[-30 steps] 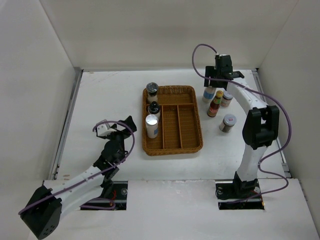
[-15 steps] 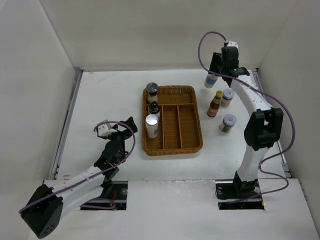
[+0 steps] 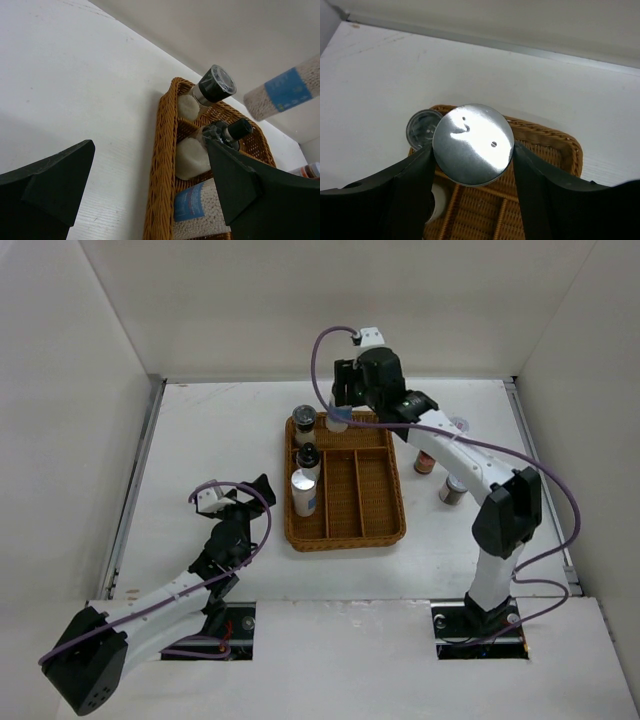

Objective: Organize the condiment bottles

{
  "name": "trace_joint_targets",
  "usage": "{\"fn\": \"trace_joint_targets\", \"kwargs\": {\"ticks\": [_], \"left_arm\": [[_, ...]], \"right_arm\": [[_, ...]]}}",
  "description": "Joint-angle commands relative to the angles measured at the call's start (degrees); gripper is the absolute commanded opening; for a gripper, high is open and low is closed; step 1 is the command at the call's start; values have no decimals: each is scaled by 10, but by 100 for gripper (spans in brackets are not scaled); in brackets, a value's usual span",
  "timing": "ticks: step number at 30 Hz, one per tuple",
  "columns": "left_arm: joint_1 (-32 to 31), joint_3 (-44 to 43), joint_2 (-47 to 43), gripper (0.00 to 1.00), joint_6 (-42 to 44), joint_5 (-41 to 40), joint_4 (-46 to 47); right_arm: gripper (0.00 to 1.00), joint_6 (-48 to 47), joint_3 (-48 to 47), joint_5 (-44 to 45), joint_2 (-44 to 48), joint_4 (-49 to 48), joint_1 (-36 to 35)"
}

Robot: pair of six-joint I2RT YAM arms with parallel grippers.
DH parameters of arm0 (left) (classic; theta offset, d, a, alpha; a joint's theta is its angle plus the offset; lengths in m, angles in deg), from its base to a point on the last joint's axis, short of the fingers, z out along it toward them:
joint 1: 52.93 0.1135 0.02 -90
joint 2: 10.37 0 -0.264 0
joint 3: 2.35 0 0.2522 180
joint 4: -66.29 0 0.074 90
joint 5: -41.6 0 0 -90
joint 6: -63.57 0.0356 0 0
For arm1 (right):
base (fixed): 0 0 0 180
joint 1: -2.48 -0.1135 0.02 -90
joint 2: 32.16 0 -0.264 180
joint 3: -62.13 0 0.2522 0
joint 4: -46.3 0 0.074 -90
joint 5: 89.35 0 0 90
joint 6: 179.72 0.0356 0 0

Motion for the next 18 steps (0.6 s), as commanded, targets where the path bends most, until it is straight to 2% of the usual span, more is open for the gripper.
{"fn": "trace_joint_targets", "kwargs": {"ticks": [1,7,13,18], "left_arm": [[1,6,-7,100,-7,4,30],[2,3,2,100,-8,4,30],[3,1,10,100,-10,6,30],[1,1,15,100,-11,8,32]], "right_arm": [[56,-17,-23,16,-17,-63,6],[56,-21,-5,20,-38,-64,-2],[58,-22,52,28,-54,-95,-11],[65,-21,78,33,-69,-111,-21]]}}
